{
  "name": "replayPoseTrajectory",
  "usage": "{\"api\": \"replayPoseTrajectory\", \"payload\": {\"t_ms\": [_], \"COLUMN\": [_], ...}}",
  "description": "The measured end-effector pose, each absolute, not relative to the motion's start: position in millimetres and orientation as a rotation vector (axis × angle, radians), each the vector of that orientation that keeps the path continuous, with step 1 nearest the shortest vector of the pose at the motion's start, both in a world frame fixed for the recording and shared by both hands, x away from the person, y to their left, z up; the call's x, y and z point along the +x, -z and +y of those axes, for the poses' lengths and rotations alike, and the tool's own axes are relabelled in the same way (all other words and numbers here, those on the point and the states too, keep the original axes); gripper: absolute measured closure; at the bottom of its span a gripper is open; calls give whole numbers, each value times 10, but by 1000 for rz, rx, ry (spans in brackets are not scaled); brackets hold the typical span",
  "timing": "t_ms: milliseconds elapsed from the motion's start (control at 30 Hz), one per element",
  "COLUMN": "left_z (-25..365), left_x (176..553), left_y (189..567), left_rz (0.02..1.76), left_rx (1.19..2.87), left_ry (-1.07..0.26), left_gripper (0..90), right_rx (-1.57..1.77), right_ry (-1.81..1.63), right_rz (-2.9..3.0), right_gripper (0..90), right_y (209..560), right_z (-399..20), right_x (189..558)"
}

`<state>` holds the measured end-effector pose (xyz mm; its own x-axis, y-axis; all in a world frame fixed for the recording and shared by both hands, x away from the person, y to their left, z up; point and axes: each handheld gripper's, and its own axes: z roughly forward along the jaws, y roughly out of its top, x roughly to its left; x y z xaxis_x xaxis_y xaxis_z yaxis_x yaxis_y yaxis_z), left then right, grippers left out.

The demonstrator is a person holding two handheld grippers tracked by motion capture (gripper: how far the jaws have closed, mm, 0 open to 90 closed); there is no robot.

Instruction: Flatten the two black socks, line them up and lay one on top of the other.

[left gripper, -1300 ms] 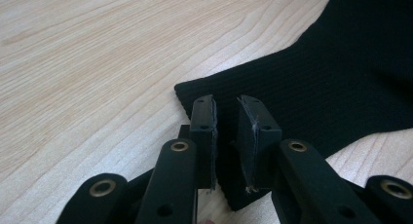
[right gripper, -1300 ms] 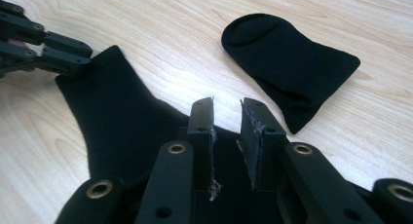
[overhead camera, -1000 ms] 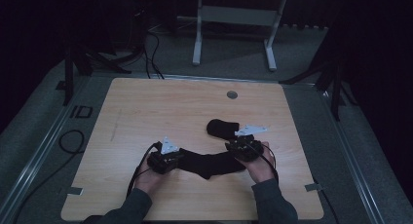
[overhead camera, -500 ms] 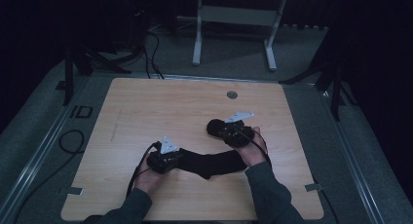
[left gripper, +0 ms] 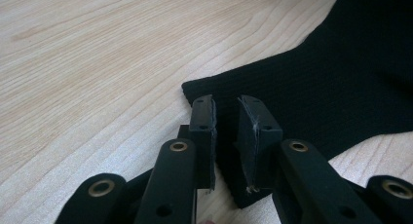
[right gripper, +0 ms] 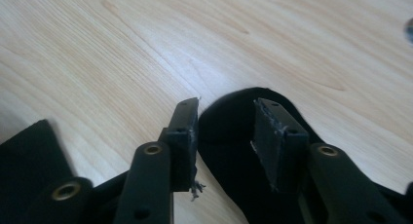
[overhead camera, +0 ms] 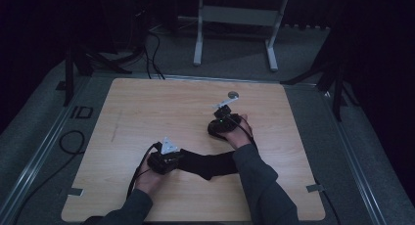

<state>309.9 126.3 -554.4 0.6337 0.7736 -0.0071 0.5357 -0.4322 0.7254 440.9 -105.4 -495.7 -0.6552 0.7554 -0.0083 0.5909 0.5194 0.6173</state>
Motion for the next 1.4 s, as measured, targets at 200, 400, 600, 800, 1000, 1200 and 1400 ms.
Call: {"api": "replayPoseTrajectory", "payload": {"t_ms": [200,400,600,800,1000,1200,1400], "left_z": [1261,1270,1269,1263,1258,1261,1272], "left_x": [3098,3103,3099,3110,3104,3108,3109], "left_y": [5544,5541,5538,5554,5553,5555,5550], "left_rz": [1015,1018,1022,1029,1027,1028,1033], "left_rx": [2139,2138,2132,2134,2135,2138,2133], "left_ry": [-430,-428,-433,-435,-437,-437,-439], "left_gripper": [769,767,769,770,772,772,771], "right_rx": [1234,1293,1355,1379,1388,1460,1465], "right_ry": [-764,-679,-654,-811,-1001,-1124,-984], "right_rz": [2505,2495,2475,2466,2409,2308,2234], "right_gripper": [518,560,840,866,867,865,864], "right_y": [5187,5336,5287,5174,4907,4746,4768], "right_z": [-836,-732,-760,-865,-1059,-1526,-1960], "right_x": [4583,4663,4682,4588,4488,4409,4308]}}
